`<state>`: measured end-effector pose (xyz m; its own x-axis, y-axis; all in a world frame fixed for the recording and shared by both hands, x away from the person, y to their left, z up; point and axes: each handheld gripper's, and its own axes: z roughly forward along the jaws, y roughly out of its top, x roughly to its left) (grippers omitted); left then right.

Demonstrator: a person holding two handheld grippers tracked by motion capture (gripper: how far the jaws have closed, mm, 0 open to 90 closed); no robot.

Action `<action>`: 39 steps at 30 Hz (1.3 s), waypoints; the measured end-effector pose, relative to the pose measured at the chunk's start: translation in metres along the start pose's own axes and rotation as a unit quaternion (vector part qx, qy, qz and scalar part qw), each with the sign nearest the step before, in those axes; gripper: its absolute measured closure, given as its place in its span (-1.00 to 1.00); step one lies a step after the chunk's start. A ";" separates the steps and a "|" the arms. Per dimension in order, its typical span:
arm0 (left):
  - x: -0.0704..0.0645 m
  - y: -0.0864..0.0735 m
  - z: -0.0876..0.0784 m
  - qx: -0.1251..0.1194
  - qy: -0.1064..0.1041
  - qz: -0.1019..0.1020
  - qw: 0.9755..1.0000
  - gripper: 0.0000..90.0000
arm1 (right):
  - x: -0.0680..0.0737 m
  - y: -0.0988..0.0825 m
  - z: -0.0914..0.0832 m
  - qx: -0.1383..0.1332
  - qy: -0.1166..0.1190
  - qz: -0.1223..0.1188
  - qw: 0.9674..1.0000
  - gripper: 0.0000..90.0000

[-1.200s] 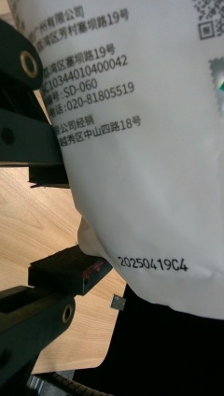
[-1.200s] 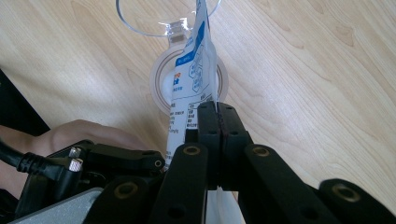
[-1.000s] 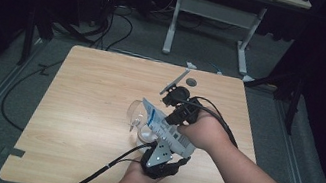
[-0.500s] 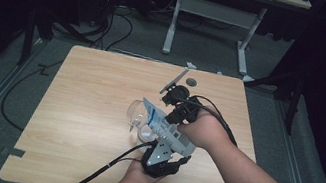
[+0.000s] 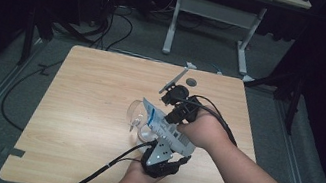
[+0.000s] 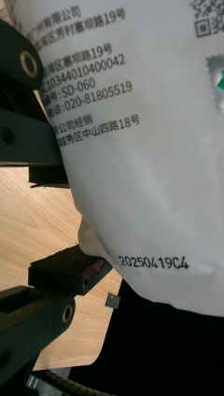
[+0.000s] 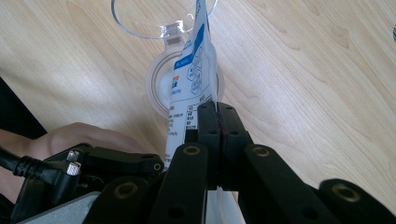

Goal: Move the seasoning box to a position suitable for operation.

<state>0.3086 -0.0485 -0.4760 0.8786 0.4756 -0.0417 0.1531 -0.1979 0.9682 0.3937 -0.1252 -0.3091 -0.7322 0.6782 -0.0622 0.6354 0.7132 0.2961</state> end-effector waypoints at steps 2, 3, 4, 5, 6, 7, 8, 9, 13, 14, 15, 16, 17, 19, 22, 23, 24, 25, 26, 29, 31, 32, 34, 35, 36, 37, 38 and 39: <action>0.000 0.000 0.000 -0.001 0.000 -0.001 1.000 0.36 | 0.000 0.000 0.000 -0.001 0.000 -0.001 1.000 1.00; 0.000 0.000 0.000 -0.001 0.000 -0.001 1.000 0.36 | 0.000 0.000 0.000 -0.001 0.000 -0.001 1.000 1.00; 0.000 0.001 0.000 -0.002 0.000 -0.001 1.000 0.36 | 0.000 0.000 0.000 -0.001 -0.001 -0.002 1.000 1.00; 0.000 0.001 0.000 -0.002 0.000 -0.001 1.000 0.36 | 0.000 0.000 0.000 -0.003 0.000 -0.003 1.000 1.00; 0.000 0.001 -0.001 -0.002 0.000 0.000 1.000 0.36 | 0.000 0.000 -0.001 -0.002 0.000 -0.002 1.000 1.00; 0.000 0.001 -0.001 -0.002 0.000 0.000 1.000 0.36 | 0.000 0.000 -0.001 -0.002 0.000 -0.003 1.000 1.00; 0.000 0.001 -0.001 -0.002 0.000 0.000 1.000 0.36 | 0.000 0.000 -0.001 -0.002 -0.001 -0.003 1.000 1.00; -0.001 0.001 -0.001 -0.003 0.000 0.000 1.000 0.36 | 0.000 0.000 -0.001 -0.002 -0.001 -0.004 1.000 1.00; -0.001 0.001 -0.001 -0.003 0.000 -0.001 1.000 0.36 | 0.000 0.000 -0.001 -0.002 -0.001 -0.004 1.000 1.00; -0.001 0.001 -0.001 -0.004 0.000 -0.001 1.000 0.36 | 0.000 0.000 -0.001 -0.002 -0.001 -0.004 1.000 1.00; -0.001 0.001 -0.001 -0.004 0.000 -0.001 1.000 0.36 | 0.000 0.000 -0.001 -0.002 -0.001 -0.004 1.000 1.00; -0.001 0.001 -0.001 -0.004 -0.001 -0.001 1.000 0.36 | 0.000 0.000 -0.001 -0.002 -0.001 -0.004 1.000 1.00; -0.001 0.001 -0.001 -0.004 0.000 0.000 1.000 0.36 | 0.000 0.000 -0.001 -0.003 0.000 -0.004 1.000 1.00; -0.001 0.001 -0.001 -0.003 0.000 0.000 1.000 0.36 | 0.000 0.000 -0.001 -0.002 0.001 -0.004 1.000 1.00; -0.001 0.001 -0.001 -0.003 0.000 0.000 1.000 0.36 | 0.000 0.000 0.000 -0.002 0.001 -0.005 1.000 1.00; -0.001 0.001 -0.001 -0.004 0.000 0.001 1.000 0.36 | 0.000 0.000 0.000 -0.002 0.002 -0.005 1.000 1.00; -0.001 0.001 -0.001 -0.004 0.000 0.000 1.000 0.36 | 0.000 0.000 0.000 -0.002 0.002 -0.005 1.000 1.00; -0.001 0.001 -0.001 -0.004 0.000 0.001 1.000 0.36 | 0.000 0.000 0.000 -0.002 0.002 -0.005 1.000 1.00; -0.001 0.001 -0.001 -0.004 0.000 0.001 1.000 0.36 | 0.000 0.000 0.000 -0.003 0.002 -0.005 1.000 1.00; -0.001 0.000 -0.001 -0.004 0.001 0.001 1.000 0.36 | 0.000 0.000 0.000 -0.003 0.002 -0.005 1.000 1.00; -0.001 0.000 -0.001 -0.004 0.000 0.000 1.000 0.36 | 0.000 0.000 0.000 -0.003 0.002 -0.005 1.000 1.00; -0.001 0.000 -0.001 -0.004 0.000 0.000 1.000 0.36 | 0.000 0.000 0.000 -0.002 0.002 -0.005 1.000 1.00; -0.001 0.000 0.000 -0.004 0.000 0.001 1.000 0.36 | 0.000 0.000 0.001 -0.002 0.002 -0.005 1.000 1.00; -0.001 0.000 0.000 -0.004 0.000 0.000 1.000 0.36 | 0.000 0.000 0.001 -0.002 0.002 -0.005 1.000 1.00; -0.001 0.000 0.000 -0.004 0.000 0.000 1.000 0.36 | 0.000 0.000 0.001 -0.002 0.002 -0.005 1.000 1.00; -0.001 0.000 0.000 -0.004 0.000 0.001 1.000 0.36 | 0.000 0.000 0.001 -0.002 0.002 -0.006 1.000 1.00; -0.001 0.000 0.000 -0.004 0.000 0.001 1.000 0.36 | 0.000 0.000 0.001 -0.002 0.002 -0.007 1.000 1.00; -0.001 0.000 0.000 -0.003 0.000 0.001 1.000 0.36 | 0.000 0.000 0.001 -0.002 0.002 -0.007 1.000 1.00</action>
<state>0.3073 -0.0488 -0.4756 0.8784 0.4761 -0.0406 0.1491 -0.1924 0.9699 0.3943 -0.1250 -0.3101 -0.7421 0.6673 -0.0630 0.6237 0.7220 0.2994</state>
